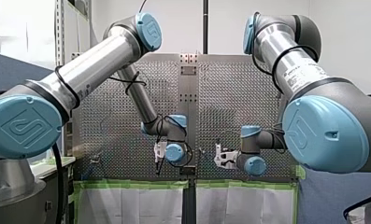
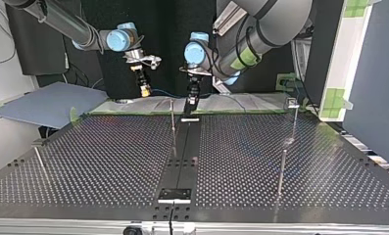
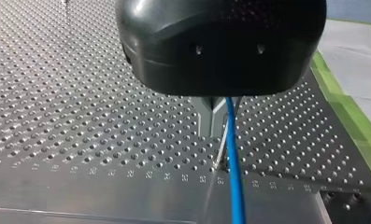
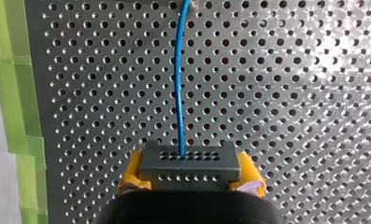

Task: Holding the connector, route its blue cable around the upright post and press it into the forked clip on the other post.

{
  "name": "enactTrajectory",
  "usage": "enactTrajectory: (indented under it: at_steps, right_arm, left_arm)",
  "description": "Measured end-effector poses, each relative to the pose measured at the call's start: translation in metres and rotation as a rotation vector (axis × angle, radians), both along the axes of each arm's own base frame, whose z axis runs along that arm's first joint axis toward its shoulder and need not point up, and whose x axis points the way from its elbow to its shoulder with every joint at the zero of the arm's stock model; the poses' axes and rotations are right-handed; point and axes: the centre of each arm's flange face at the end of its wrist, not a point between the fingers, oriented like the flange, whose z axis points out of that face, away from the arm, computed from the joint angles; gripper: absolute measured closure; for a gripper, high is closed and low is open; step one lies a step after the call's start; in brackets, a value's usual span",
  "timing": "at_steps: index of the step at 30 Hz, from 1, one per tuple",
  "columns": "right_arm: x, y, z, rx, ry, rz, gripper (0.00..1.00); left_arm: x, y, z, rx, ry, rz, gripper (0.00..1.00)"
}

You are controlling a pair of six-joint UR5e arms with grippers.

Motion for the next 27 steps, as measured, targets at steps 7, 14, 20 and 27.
enactTrajectory:
  at_steps: [7, 14, 20, 27]
  right_arm:
    - [-0.004, -0.002, -0.001, 0.006, 0.002, -0.011, 1.00]
    - [-0.009, -0.005, -0.001, 0.013, 0.007, -0.030, 1.00]
    - [-0.016, -0.007, -0.007, 0.024, 0.020, -0.060, 1.00]
    - [-0.028, -0.006, -0.027, 0.049, 0.046, -0.084, 1.00]
  left_arm:
    - [-0.002, 0.000, 0.000, 0.023, -0.009, 0.022, 0.98]
    - [-0.004, -0.006, 0.000, 0.017, -0.027, 0.010, 0.98]
    - [-0.006, -0.012, -0.006, 0.016, -0.025, -0.013, 0.98]
    - [-0.005, -0.019, -0.018, 0.022, -0.011, -0.026, 0.98]
